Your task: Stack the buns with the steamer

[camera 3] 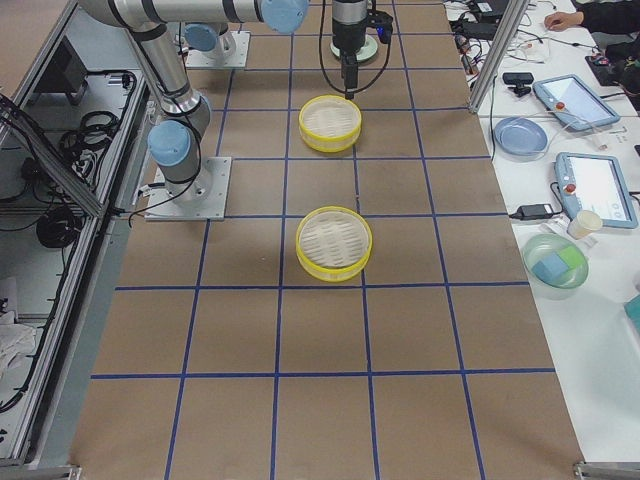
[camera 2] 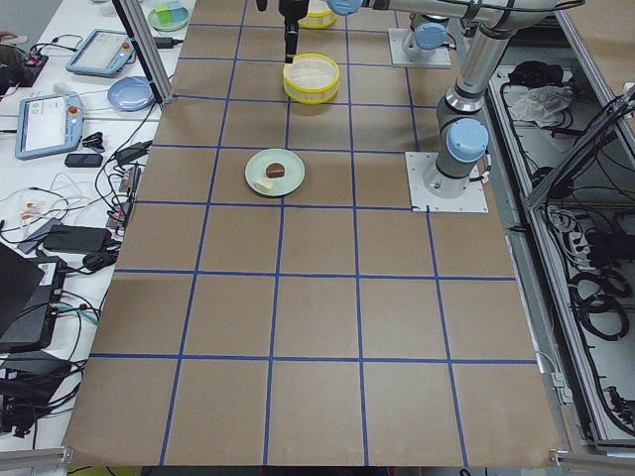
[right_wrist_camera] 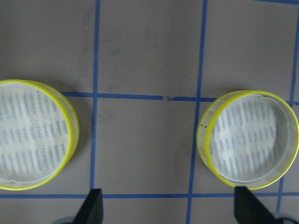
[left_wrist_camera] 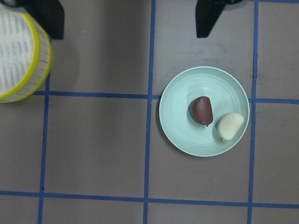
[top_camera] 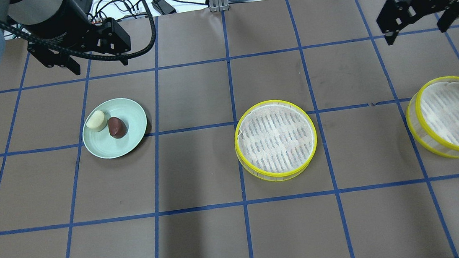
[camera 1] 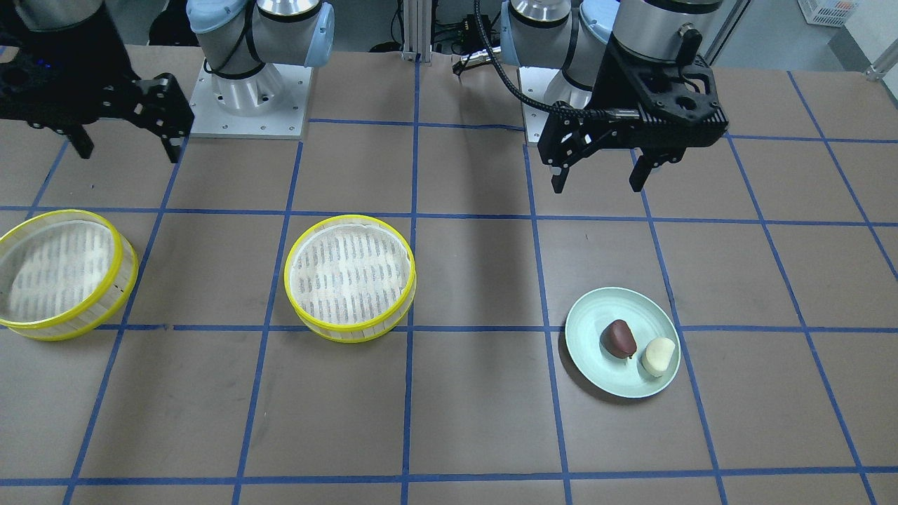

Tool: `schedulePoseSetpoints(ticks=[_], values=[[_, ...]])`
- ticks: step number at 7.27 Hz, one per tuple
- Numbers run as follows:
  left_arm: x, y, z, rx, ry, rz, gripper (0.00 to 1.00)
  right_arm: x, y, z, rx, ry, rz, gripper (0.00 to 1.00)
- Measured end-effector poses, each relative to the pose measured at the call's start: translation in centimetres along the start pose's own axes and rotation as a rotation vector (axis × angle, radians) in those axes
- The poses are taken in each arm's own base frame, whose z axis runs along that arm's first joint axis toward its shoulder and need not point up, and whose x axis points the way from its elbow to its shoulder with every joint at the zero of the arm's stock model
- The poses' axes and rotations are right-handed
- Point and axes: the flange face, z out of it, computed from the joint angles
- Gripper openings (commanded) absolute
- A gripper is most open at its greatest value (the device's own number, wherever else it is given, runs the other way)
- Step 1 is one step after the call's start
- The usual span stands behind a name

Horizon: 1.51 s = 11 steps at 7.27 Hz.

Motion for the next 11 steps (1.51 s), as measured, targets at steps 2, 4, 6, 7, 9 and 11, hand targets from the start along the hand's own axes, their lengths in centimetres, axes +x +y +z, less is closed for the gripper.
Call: schedulePoseSetpoints(ticks=[2, 4, 6, 7, 9, 11], values=[[-7.3, -3.2, 5.0, -0.064, -0.01, 0.07, 1.0, 11.9, -0.9, 4.9, -0.069, -0.025, 0.045, 1.0], [-11.9, -5.5, 13.3, -0.099, -0.026, 0.099, 1.0, 20.5, -3.0, 11.8, -0.087, -0.036, 0.012, 1.0], [-13.8, -6.6, 20.3, -0.147, -0.04, 0.095, 0.99, 26.0, -4.4, 18.9, -0.097, -0.047, -0.025, 0.99], [-14.1, -6.9, 22.8, -0.174, -0.037, 0.093, 0.97, 28.1, -4.7, 23.0, -0.106, -0.063, -0.044, 0.98], [-14.6, -7.4, 26.6, -0.207, -0.03, 0.089, 0.97, 29.7, -3.5, 30.9, -0.139, -0.091, -0.054, 0.83], [-16.1, -7.3, 29.4, -0.222, -0.021, 0.068, 0.98, 29.7, -1.4, 34.4, -0.181, -0.089, -0.047, 0.55]])
